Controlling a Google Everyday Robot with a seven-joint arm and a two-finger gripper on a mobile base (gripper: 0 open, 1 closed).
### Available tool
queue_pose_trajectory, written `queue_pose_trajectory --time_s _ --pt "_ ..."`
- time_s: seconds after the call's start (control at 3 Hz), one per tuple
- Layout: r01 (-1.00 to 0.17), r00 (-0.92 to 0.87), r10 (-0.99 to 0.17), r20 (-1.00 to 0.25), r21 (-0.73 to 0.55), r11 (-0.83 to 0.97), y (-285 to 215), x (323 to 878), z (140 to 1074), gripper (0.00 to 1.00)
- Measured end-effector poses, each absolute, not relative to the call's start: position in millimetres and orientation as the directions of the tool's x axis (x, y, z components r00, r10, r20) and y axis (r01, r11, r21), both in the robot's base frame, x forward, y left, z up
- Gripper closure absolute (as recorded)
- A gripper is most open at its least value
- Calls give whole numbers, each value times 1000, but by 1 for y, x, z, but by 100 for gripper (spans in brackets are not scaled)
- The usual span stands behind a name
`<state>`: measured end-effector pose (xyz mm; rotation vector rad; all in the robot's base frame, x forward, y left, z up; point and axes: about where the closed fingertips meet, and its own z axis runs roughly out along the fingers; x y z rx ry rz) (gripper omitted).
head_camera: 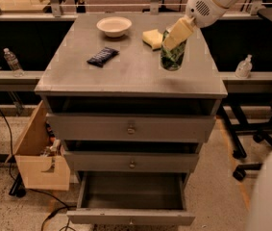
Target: Place green can into bottom drawer
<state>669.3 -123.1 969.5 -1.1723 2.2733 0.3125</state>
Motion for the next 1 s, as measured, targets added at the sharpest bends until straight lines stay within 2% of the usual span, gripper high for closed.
queue_pose_trajectory --time_s 0.67,1.0 --pt "-668 -569 -553 -609 -50 743 -98 578 1011 100" --pt "-587 -669 -480 -567 7 809 -86 542 979 100"
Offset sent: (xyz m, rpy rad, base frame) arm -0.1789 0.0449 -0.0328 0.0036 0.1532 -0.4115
